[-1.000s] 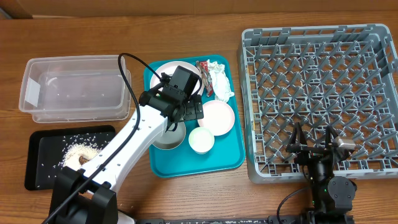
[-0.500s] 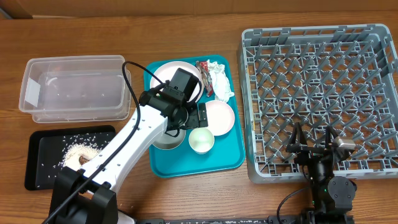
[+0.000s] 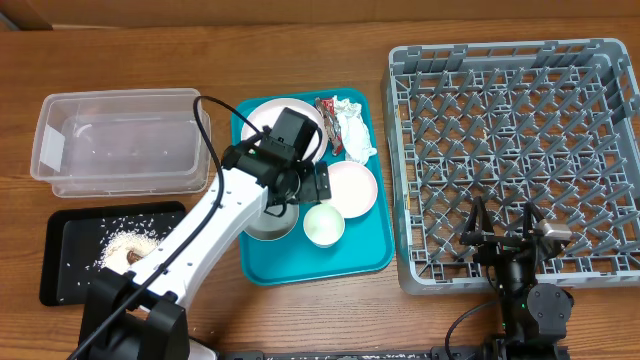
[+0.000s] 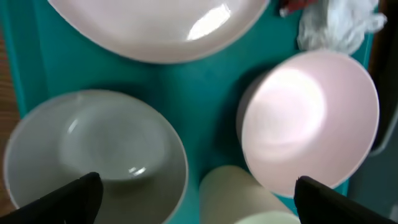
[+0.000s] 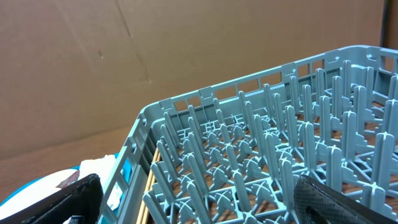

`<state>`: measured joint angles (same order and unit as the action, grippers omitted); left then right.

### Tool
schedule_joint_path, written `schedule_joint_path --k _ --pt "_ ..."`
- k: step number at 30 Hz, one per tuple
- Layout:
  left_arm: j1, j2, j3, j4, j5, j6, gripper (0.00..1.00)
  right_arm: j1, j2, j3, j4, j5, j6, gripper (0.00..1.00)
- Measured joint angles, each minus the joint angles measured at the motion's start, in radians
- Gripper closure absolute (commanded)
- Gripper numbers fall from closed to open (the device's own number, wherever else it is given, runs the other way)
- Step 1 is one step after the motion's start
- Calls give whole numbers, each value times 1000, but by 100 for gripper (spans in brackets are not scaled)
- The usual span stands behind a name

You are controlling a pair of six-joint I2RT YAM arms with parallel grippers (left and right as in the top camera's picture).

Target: Sort waste into correct bins and load items into the dishwasher

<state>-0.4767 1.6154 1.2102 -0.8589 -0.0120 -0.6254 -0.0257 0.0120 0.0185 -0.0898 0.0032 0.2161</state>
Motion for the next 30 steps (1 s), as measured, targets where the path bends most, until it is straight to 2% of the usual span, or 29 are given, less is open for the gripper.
schedule_joint_path --k 9,30 --pt "8 0 0 56 -95 -1 0 0 0 0 0 0 0 0" --pt "8 3 0 53 -106 -1 0 0 0 0 0 0 0 0"
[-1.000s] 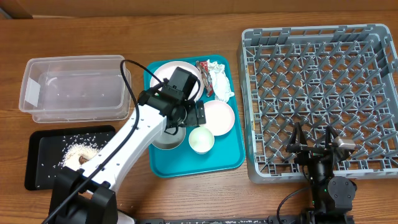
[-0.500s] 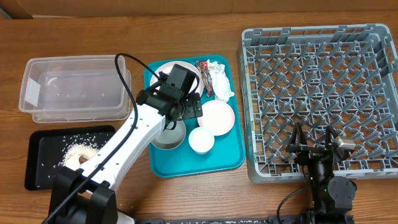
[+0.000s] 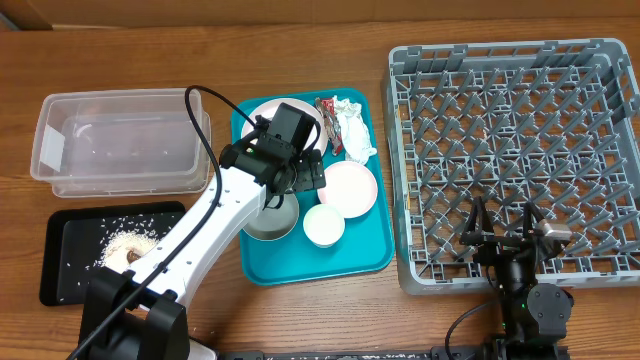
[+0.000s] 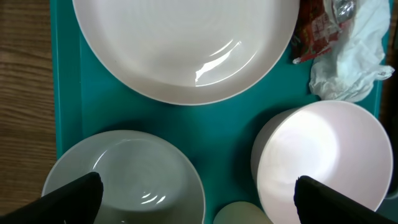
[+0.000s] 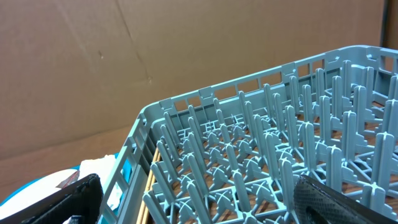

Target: Sort waste into correct bins and load items into the dishwasher

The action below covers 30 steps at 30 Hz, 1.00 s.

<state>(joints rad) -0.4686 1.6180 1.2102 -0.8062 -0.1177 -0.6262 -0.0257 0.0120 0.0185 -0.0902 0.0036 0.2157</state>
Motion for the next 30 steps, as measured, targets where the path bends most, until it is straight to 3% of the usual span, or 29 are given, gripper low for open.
schedule_joint_path --k 19,22,30 --pt "0 0 0 -66 0 -2 5 0 0 0 0 0 0 0" --pt "0 0 0 -70 2 -2 0 0 0 0 0 0 0 0" --pt "0 0 0 -69 12 -3 0 0 0 0 0 0 0 0"
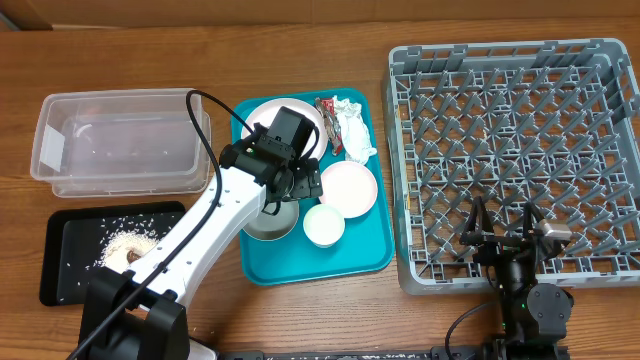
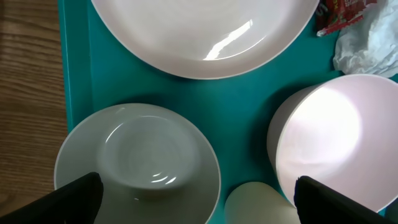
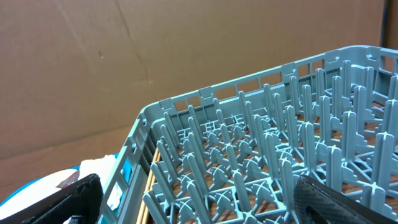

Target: Sort waste into correct bins and load items into the dishwasher

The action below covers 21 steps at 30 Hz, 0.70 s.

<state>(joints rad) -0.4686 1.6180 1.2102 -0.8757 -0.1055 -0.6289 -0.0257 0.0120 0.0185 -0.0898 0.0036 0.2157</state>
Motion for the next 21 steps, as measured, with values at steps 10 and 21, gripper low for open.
schedule_joint_path --k 10,21 --pt "0 0 0 -7 31 0 0 0 0 0 0 0 0 0" --pt "0 0 0 -8 35 0 0 0 0 0 0 0 0 0"
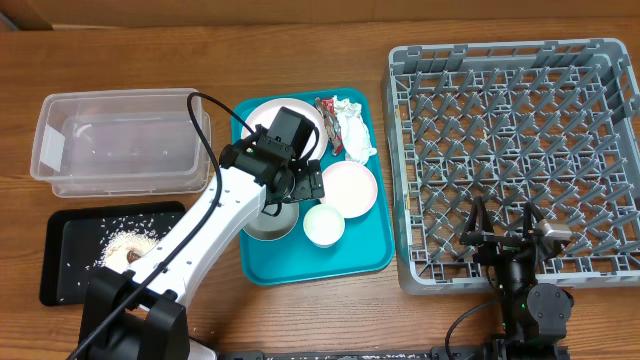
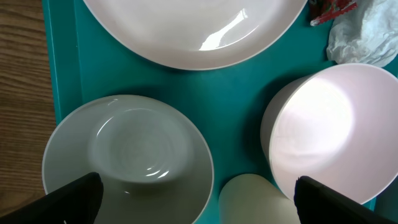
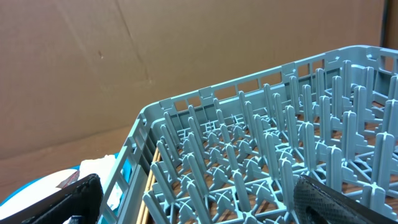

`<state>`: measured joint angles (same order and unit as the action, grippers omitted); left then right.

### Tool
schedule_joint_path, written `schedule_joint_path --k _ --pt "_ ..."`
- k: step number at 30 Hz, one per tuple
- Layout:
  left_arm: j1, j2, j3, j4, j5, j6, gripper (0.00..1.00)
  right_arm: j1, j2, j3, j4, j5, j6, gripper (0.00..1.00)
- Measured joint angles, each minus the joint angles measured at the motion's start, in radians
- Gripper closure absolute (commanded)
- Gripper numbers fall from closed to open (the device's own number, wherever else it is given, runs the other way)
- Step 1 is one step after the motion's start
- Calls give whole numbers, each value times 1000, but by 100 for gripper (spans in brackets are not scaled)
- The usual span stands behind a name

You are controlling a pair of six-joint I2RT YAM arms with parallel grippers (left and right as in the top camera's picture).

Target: Sort waste into correct bins and load items into the dishwasher

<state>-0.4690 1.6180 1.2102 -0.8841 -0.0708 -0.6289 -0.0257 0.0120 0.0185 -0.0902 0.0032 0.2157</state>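
A teal tray (image 1: 365, 255) holds a white plate (image 2: 193, 31), a grey bowl (image 2: 127, 158), a pink bowl (image 2: 320, 137) and a cream cup (image 2: 252, 199). At its far right corner lie a red wrapper (image 2: 326, 9) and crumpled tissue (image 2: 367, 31). My left gripper (image 2: 198, 202) hovers open over the tray, one finger above the grey bowl and the other by the pink bowl, the cup between them below. In the overhead view the left gripper (image 1: 308, 185) hides part of the plate. My right gripper (image 3: 205, 205) rests open at the near edge of the grey-blue dishwasher rack (image 1: 515, 160).
A clear plastic container (image 1: 120, 140) stands left of the tray. In front of it lies a black tray with rice scraps (image 1: 105, 250). Brown cardboard backs the scene in the right wrist view.
My left gripper has shifted slightly, so the bowls and plate sit a little further left and higher in its view. It stays open. The right arm has not moved.
My left gripper first hung open close over the two bowls and the cup. Then it was further back, with the whole plate and the wrappers in view. After that it came forward over the bowls, where it is now. Nothing was grasped; the right arm stayed still.
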Motion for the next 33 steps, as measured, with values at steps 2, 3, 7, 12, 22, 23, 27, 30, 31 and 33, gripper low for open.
schedule_joint_path --k 2,3,7,12,22,23,27,30,31,33 --pt "0 0 0 0 0 0 0 0 0 0 0 0 0 0" --pt "0 0 0 0 0 0 0 0 0 0 0 0 0 0" --pt "0 0 0 0 0 0 0 0 0 0 0 0 0 0" --pt "0 0 0 0 0 0 0 0 0 0 0 0 -1 0" --pt "0 0 0 -8 5 -4 27 0 0 0 0 0 0 0" --pt "0 0 0 -11 7 -3 27 0 0 0 0 0 0 0" --pt "0 6 0 -26 7 -20 28 0 0 0 0 0 0 0" --pt "0 28 0 -24 7 -26 28 0 0 0 0 0 0 0" --pt "0 40 0 -21 7 -27 28 0 0 0 0 0 0 0" --pt "0 70 0 -10 7 -27 31 0 0 0 0 0 0 0"
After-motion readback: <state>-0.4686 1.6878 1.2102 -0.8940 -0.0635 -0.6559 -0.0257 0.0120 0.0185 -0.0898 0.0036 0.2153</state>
